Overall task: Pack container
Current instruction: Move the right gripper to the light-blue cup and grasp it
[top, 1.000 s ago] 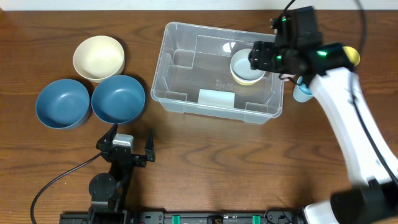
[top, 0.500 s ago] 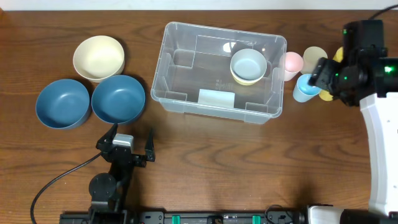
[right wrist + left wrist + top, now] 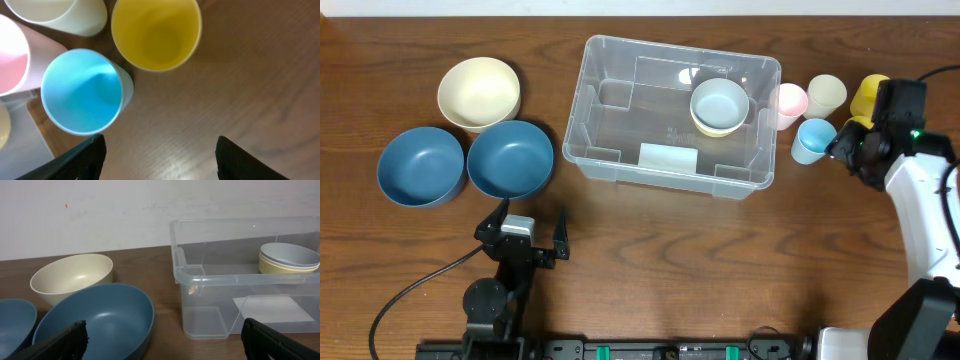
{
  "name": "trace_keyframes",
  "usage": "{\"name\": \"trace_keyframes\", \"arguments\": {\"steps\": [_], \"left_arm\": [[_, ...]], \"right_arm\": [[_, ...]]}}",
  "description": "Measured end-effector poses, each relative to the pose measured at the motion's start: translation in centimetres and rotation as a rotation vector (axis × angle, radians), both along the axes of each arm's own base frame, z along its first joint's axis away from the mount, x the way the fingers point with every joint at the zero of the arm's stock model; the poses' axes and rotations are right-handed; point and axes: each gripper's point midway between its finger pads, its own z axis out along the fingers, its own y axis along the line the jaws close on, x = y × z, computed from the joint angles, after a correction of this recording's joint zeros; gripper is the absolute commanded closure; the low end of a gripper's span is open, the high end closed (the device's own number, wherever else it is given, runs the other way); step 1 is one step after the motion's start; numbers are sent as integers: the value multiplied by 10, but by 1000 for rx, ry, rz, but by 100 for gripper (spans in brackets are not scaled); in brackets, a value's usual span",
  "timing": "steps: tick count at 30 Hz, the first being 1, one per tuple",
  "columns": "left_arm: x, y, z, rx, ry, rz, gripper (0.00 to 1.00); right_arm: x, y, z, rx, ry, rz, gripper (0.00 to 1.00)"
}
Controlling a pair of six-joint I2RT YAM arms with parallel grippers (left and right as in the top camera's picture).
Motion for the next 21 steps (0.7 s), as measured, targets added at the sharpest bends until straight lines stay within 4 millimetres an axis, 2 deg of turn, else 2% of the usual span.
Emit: {"name": "trace_keyframes", "arguments": {"steps": [5,12,17,21], "left_arm": [[0,0,0,0,0,0,2],[0,0,0,0,0,0,2],[0,0,0,0,0,0,2],[0,0,0,0,0,0,2]], "right_arm": [[14,-1,-18,-4,-89,1,34],[21,3,-48,13,-137,9,43],[26,9,-71,59,-114,24,65],[25,12,-78,79,-98,29,81]]}}
